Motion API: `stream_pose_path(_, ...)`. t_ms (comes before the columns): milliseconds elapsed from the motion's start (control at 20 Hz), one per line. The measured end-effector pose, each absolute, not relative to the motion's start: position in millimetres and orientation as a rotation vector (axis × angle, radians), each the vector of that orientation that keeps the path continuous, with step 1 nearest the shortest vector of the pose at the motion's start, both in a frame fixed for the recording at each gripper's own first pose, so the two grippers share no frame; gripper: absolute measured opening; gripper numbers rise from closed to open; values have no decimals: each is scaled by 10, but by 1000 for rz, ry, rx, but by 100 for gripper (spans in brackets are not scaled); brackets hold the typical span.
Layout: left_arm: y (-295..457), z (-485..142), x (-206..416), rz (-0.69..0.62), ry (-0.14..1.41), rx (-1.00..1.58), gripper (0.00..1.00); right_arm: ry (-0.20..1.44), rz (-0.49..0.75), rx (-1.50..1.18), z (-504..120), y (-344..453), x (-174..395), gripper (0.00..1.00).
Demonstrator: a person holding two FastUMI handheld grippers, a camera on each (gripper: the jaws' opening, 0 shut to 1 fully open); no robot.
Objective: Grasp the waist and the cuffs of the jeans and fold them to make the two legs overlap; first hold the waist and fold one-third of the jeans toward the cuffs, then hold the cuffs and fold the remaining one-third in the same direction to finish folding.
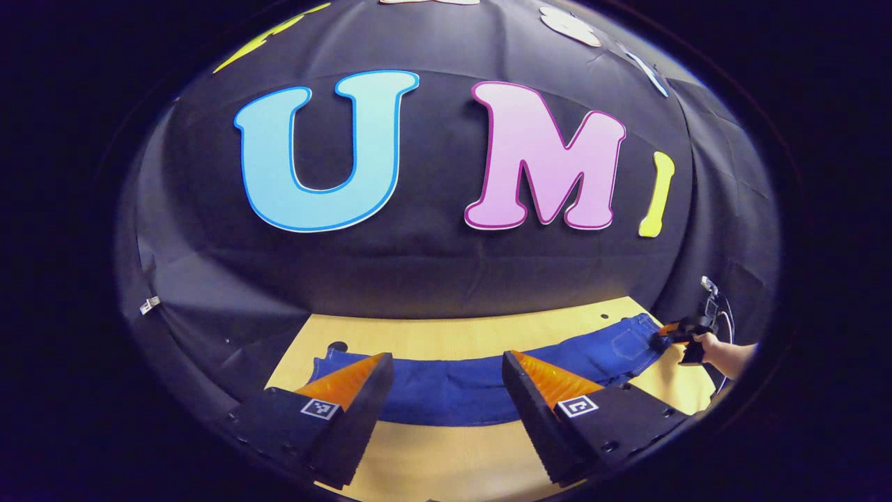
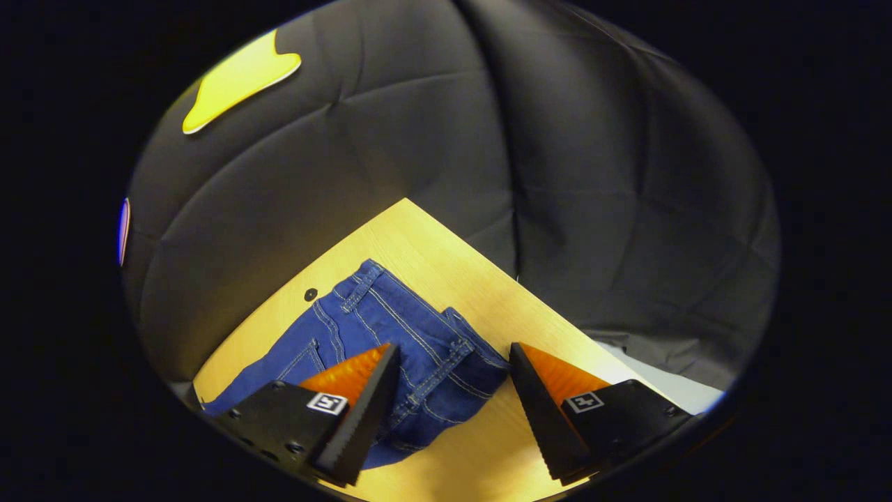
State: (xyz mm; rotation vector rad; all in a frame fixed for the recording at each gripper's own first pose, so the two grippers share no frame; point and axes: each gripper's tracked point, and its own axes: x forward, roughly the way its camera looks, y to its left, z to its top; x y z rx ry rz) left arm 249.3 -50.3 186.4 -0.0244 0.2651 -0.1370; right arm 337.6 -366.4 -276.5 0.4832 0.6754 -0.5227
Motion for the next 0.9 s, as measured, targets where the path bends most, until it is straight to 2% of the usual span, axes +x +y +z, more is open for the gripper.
stream_pose_path(250, -1084, 1938, 2579, -191, 258, -10, 98, 691, -560, 462, -2811, -3612, 3326, 93)
stream_pose_path(350, -1215, 1965, 2559, -206, 253, -12, 98, 671, -530, 458, -2831, -3543, 3409, 71)
stream_pose_path(450, -1307, 1975, 2494, -220, 255, -35, 98, 658, -516, 505, -2816, -3498, 3424, 43)
stream_pose_path(500, -1329, 1961, 2462, -227, 260, -45, 98, 657, -508, 530, -2867, -3487, 3444, 42)
stream_pose_path(550, -1293, 1913, 2451, -227, 267, -49, 98, 635, -487, 552, -2835, -3475, 3452, 27)
stream_pose_path(600, -1253, 1868, 2445, -221, 274, -49, 98, 617, -469, 579, -2811, -3492, 3467, 28)
stream_pose_path(750, -1113, 1724, 2401, -210, 289, -66, 98, 535, -434, 565, -2582, -3520, 3486, 8)
stream_pose_path(900, -922, 1585, 2357, -196, 299, -91, 98, 441, -376, 467, -2015, -3548, 3398, 8)
